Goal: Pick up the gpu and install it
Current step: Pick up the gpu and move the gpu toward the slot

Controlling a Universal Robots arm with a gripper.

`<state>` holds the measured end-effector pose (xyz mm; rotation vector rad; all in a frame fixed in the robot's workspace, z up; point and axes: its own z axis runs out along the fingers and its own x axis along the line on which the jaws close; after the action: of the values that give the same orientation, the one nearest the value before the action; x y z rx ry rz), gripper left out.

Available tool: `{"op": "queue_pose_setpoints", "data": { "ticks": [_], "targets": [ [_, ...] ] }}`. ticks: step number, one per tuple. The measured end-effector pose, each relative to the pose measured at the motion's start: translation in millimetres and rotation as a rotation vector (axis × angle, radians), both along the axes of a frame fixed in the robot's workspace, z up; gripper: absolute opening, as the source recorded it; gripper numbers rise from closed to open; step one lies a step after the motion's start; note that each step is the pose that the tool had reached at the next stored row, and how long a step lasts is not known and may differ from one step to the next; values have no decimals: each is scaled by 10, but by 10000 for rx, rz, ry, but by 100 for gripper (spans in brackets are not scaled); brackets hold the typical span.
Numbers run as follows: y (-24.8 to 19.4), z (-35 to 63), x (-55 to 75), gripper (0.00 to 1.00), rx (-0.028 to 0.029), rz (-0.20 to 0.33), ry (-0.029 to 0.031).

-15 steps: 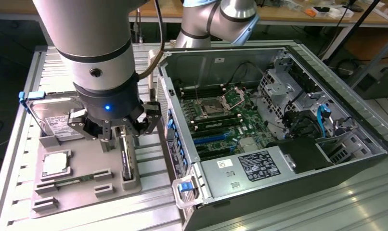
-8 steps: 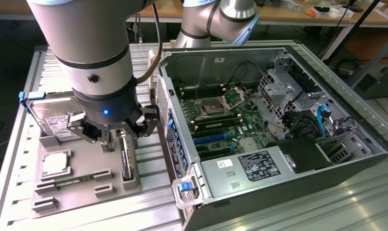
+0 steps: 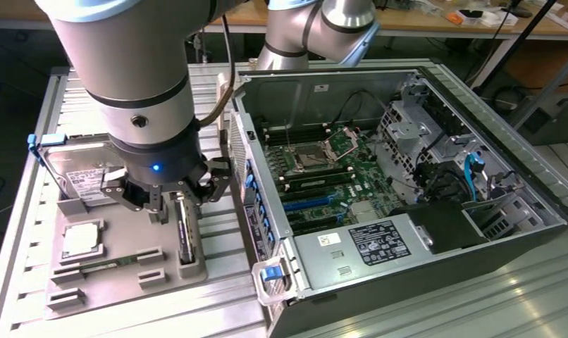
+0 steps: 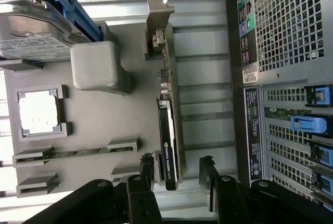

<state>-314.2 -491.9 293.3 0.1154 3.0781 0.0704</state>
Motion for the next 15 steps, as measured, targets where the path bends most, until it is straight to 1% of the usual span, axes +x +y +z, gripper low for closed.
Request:
{"op": "queue_pose_setpoints", "data": {
  "ticks": [3, 8, 10, 11, 12, 13, 14, 15],
  "targets": [
    [20, -48, 1, 48, -3, 1, 4],
    [37, -102, 0, 48, -3, 0, 3],
    [103, -206, 0, 48, -1, 1, 1],
    [177, -291, 0, 48, -5, 1, 4],
    [239, -381, -7, 48, -4, 0, 2],
    [291, -432, -12, 48, -185, 1, 7],
    [327, -451, -3, 48, -312, 3, 118],
    [329, -453, -4, 48, -315, 2, 126]
  ]
}}
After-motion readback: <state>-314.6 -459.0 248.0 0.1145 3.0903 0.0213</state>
